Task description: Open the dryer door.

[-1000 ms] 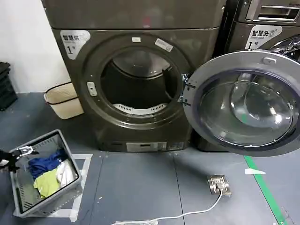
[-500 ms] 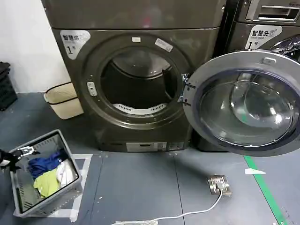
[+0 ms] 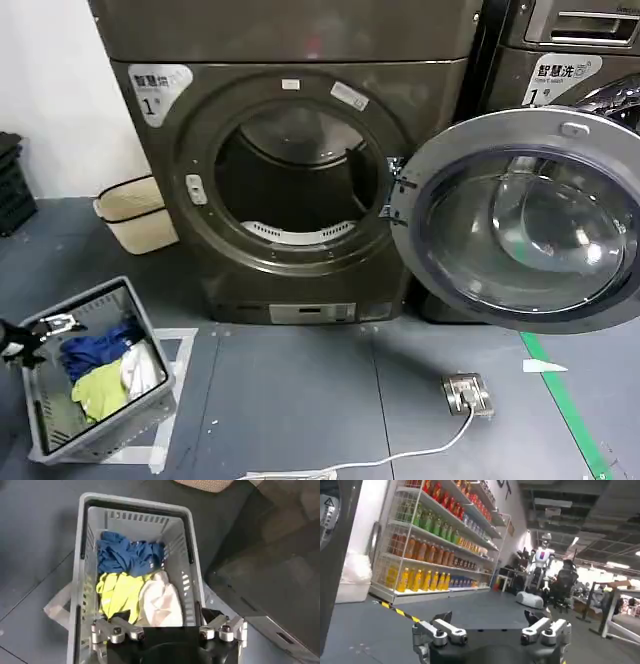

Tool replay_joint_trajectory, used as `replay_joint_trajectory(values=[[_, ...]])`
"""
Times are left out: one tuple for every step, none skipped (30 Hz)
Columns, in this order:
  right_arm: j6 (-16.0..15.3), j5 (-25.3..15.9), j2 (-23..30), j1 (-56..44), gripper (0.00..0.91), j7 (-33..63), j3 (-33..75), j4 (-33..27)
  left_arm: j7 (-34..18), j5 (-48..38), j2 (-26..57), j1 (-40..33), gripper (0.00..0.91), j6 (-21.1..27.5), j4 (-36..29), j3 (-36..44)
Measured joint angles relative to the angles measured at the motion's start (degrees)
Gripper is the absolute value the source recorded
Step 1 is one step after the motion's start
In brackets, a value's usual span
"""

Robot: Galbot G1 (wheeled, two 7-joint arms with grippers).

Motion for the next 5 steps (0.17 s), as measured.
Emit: replay_joint_trajectory(values=[[0.0,0.0,0.0,0.0,0.907,0.0,0.0,0.0,0.2,0.2,0.0,0.0,0.907,0.0,0.0,0.0],[0.0,0.0,0.0,0.0,0.907,0.0,0.0,0.0,0.3,0.3,0.0,0.0,0.907,0.0,0.0,0.0],[0.0,0.0,0.0,0.0,0.907,0.0,0.0,-0.1,0.3,0.4,0.0,0.0,0.907,0.0,0.0,0.0],[0.0,0.0,0.0,0.0,0.907,0.0,0.0,-0.1,0.3,0.4,0.0,0.0,0.907,0.0,0.0,0.0],[0.0,0.0,0.0,0.1,0.907,-0.1,-0.1,-0.1,0.3,0.6,0.0,0.0,0.907,0.0,0.0,0.0]])
